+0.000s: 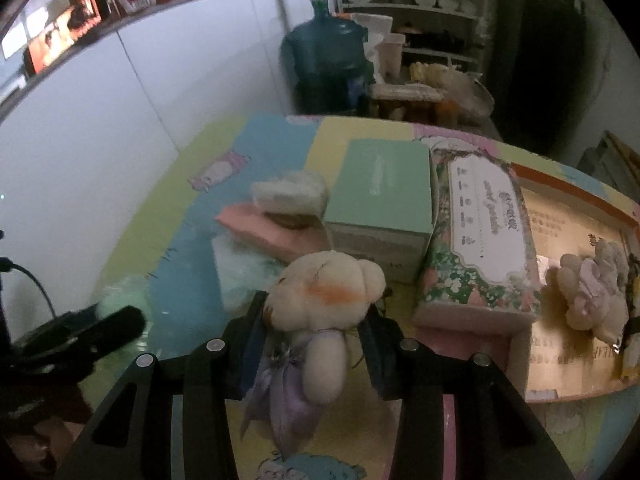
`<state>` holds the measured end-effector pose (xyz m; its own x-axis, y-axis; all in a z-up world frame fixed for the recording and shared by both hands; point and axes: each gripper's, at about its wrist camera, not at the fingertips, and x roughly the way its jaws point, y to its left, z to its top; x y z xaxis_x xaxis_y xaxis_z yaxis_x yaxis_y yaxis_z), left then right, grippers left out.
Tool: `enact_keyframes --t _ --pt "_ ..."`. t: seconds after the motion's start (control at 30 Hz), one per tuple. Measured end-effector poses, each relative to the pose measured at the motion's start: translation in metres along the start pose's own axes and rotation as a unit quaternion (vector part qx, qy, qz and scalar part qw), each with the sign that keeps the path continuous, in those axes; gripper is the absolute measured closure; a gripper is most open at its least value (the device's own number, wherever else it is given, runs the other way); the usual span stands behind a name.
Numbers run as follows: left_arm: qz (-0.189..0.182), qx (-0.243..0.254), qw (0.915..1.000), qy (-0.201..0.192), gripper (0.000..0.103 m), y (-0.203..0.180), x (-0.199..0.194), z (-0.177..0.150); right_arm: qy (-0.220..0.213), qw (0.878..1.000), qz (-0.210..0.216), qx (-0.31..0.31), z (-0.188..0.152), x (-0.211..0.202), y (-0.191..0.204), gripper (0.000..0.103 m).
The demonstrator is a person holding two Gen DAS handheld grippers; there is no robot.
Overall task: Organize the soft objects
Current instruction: 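Close the left tool on the mint-green item while the right tool grasps the teddy bear, then lift and carry the mint-green item and teddy bear over the tray box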
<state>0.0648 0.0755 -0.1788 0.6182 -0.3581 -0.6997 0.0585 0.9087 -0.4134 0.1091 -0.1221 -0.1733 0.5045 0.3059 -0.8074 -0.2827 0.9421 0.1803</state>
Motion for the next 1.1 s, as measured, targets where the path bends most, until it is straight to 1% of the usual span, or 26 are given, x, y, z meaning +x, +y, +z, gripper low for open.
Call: enact_keyframes --t 0.23,0.5,0.73,1.1 --pt "-0.014 0.025 0.9995 -0.011 0.055 -0.018 -0.01 0.006 -0.023 1.0 0.006 0.013 0.003 -0.029 0.002 0.059" --pt "-0.036 0.058 0.9975 -0.018 0.055 -0.05 -0.018 0.009 -0.058 0.998 -0.006 0.036 -0.011 -0.074 -0.007 0.059" --pt "-0.058 0.089 0.9942 -0.017 0.055 -0.086 -0.018 0.007 -0.079 0.995 -0.023 0.06 -0.028 -0.105 -0.029 0.059" --pt "-0.091 0.133 0.9869 -0.006 0.055 -0.146 -0.011 0.002 -0.107 0.988 -0.05 0.103 -0.05 -0.147 -0.076 0.059"
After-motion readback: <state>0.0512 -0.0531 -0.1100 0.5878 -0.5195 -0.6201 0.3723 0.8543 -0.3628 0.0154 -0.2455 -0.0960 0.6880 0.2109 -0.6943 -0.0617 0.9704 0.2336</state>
